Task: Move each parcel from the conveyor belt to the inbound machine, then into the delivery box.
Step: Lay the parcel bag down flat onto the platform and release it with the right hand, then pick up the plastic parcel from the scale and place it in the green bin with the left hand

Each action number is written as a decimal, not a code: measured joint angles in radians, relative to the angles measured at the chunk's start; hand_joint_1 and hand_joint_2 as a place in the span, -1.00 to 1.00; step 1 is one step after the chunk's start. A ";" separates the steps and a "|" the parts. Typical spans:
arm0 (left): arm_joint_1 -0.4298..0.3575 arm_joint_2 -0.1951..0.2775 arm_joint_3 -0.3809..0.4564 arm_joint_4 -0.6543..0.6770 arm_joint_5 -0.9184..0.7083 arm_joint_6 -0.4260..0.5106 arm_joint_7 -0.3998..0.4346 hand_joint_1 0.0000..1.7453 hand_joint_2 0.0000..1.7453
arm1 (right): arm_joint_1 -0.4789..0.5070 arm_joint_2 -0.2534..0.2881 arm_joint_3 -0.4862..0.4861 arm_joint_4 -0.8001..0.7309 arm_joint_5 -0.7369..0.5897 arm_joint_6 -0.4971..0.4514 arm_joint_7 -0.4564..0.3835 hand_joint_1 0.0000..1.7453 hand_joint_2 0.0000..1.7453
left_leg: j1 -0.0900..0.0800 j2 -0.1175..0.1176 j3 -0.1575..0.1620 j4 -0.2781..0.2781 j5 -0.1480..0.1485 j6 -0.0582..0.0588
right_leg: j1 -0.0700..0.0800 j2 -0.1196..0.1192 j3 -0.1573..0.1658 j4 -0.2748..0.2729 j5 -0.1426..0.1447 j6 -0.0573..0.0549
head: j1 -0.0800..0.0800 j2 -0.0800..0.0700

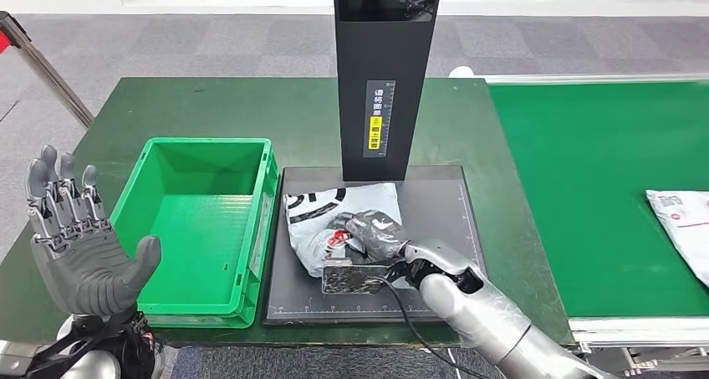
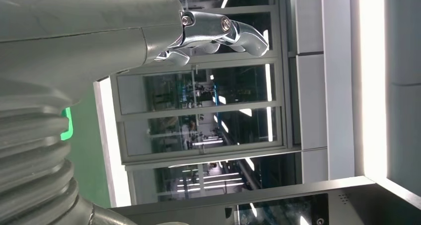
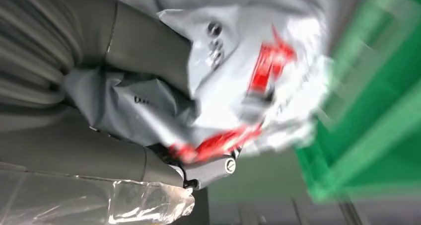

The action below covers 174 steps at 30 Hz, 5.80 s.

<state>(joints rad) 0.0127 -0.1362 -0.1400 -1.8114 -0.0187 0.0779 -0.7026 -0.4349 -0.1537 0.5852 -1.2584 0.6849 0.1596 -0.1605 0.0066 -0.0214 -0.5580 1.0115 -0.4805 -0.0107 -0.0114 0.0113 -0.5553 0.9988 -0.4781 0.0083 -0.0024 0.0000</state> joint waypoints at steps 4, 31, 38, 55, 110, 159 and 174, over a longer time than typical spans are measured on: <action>-0.001 0.000 0.000 0.004 -0.006 -0.003 0.000 -1.00 1.00 | -0.013 -0.020 0.036 0.078 0.053 0.004 0.018 1.00 1.00 | 0.000 0.000 0.000 0.000 0.000 0.000 | 0.000 -0.001 0.000 0.000 0.000 0.000 | 0.000 0.000; -0.002 0.000 0.000 0.015 -0.006 -0.003 0.000 -1.00 1.00 | -0.042 -0.044 0.085 0.142 0.067 0.003 0.019 1.00 1.00 | 0.000 0.001 0.004 0.001 0.001 0.001 | 0.000 0.001 0.003 0.000 0.001 0.000 | 0.000 0.000; -0.002 0.000 0.000 0.015 -0.006 -0.003 0.000 -1.00 1.00 | -0.042 -0.044 0.085 0.143 0.067 0.003 0.019 1.00 1.00 | 0.000 0.001 0.004 0.001 0.001 0.001 | 0.000 0.001 0.003 0.000 0.001 0.000 | 0.000 0.000; -0.002 0.000 0.000 0.017 -0.006 -0.003 0.000 -1.00 1.00 | -0.042 -0.045 0.085 0.145 0.067 0.003 0.019 1.00 1.00 | 0.000 0.001 0.004 0.001 0.001 0.001 | 0.000 0.001 0.004 0.000 0.001 0.000 | 0.000 0.000; 0.020 0.011 -0.048 -0.013 -0.038 0.066 0.000 -1.00 1.00 | 0.264 -0.053 -0.540 -0.618 -0.991 -0.183 -0.315 -1.00 1.00 | 0.000 0.001 -0.006 0.002 0.002 0.001 | 0.000 0.000 -0.006 0.000 0.004 0.001 | 0.002 0.000; -0.111 0.040 -0.268 -0.138 -0.227 0.096 0.092 -1.00 1.00 | 0.804 0.354 -0.667 -1.040 -0.913 -0.142 -0.539 -1.00 1.00 | 0.000 0.003 -0.005 0.001 -0.001 -0.001 | 0.000 0.001 -0.007 0.000 0.000 -0.001 | 0.002 0.000; -0.246 0.042 -0.354 0.009 -0.244 -0.012 0.187 -1.00 1.00 | 0.836 0.384 -0.684 -1.010 -0.899 -0.113 -0.539 -1.00 1.00 | 0.000 0.004 -0.005 0.002 -0.001 -0.001 | 0.000 0.002 -0.007 0.000 0.001 -0.001 | 0.002 0.000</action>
<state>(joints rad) -0.2330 -0.0938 -0.4941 -1.8021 -0.2623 0.0659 -0.5153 0.4008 0.2298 -0.0984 -2.2686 -0.2146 0.0470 -0.6996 0.0067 -0.0176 -0.5633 1.0130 -0.4811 -0.0115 -0.0112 0.0133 -0.5621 0.9989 -0.4773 0.0070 -0.0005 0.0000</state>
